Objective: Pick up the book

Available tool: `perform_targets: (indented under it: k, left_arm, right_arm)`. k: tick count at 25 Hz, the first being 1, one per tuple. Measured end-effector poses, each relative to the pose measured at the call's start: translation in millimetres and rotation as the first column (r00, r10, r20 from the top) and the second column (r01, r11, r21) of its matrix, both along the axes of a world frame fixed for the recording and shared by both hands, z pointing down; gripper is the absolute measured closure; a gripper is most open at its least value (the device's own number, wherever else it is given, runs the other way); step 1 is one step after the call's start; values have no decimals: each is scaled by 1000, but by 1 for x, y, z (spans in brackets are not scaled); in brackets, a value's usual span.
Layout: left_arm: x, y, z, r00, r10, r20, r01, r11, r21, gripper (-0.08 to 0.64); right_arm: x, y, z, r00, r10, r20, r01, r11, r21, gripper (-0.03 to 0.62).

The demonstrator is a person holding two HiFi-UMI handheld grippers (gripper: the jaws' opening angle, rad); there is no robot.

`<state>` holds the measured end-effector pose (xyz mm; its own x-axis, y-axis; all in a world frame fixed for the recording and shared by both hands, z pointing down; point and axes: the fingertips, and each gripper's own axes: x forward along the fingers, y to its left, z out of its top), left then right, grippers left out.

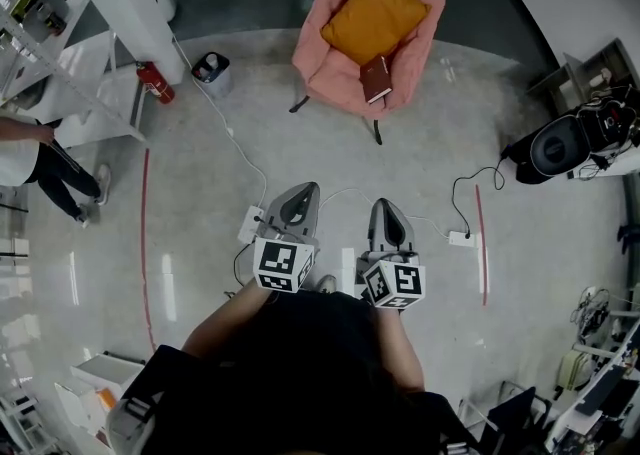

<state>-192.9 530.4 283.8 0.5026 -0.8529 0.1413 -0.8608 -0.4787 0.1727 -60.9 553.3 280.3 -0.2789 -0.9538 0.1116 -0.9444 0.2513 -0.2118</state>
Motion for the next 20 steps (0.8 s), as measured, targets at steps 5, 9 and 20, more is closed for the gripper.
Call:
perform_targets:
  k: [5,9,20]
  left_arm:
    - [-22,-9,4,999,37,26,-37,999,0,552]
    - [-37,-16,10,997,67,29,-67,998,9,552]
    - [-31,-39,12,996,85,3,-85,996,-2,552]
  right_arm:
    - [-27,-8,5,1000,8,-22,-8,1000,-12,591]
    - [-43,-10,8,999,25,-42,-25,1000,-15,591]
    - [-39,-30,9,998,57,-39,-57,998,-18,589]
